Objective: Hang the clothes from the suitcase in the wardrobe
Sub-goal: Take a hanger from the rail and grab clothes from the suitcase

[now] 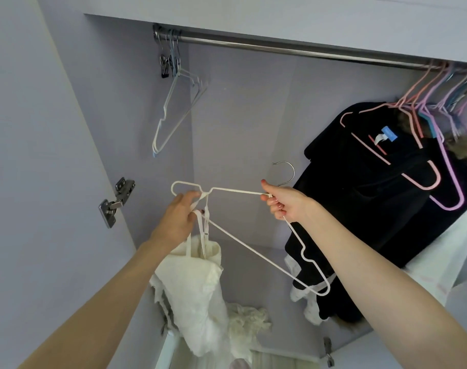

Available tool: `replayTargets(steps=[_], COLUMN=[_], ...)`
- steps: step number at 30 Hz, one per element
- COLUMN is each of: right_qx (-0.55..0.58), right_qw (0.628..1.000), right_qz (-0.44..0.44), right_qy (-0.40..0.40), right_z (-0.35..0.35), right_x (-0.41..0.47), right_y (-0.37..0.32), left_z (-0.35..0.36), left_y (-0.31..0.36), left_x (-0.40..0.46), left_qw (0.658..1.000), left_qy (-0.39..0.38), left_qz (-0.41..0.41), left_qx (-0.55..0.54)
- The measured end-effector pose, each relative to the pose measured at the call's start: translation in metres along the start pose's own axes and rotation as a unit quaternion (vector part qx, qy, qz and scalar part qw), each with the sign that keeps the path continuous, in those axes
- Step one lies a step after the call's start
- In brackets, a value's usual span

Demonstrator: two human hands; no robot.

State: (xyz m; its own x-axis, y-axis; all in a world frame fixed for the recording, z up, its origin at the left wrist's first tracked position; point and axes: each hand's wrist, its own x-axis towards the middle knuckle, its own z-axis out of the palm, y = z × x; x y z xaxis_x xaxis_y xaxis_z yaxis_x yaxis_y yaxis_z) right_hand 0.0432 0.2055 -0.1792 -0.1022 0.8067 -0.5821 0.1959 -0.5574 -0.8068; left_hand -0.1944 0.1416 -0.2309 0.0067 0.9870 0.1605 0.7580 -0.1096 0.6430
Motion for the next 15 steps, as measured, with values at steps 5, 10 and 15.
replayTargets(steps=[5,10,15], right_qx=[0.155,0.408,0.545], right_qw=[0.988,0.911,0.832], right_qz=[0.003,-0.016,-0.052], right_qy=[-0.008,0.063,0.093], right_z=[-0.005,0.002,0.003], right_x=[0.005,0.021,0.032], right_y=[-0.007,-0.009,-0.022], left_z=[0.003,-0.004,-0.014], left_y=[0.003,0.0,-0.005], left_x=[-0.004,-0.009,-0.011], left_qw=[0.984,0.974,0.969], left_qy=[0.04,0.006,0.025], left_qz=[-0.022,-0.021,-0.004], left_qx=[-0.175,-0.224,-0.245])
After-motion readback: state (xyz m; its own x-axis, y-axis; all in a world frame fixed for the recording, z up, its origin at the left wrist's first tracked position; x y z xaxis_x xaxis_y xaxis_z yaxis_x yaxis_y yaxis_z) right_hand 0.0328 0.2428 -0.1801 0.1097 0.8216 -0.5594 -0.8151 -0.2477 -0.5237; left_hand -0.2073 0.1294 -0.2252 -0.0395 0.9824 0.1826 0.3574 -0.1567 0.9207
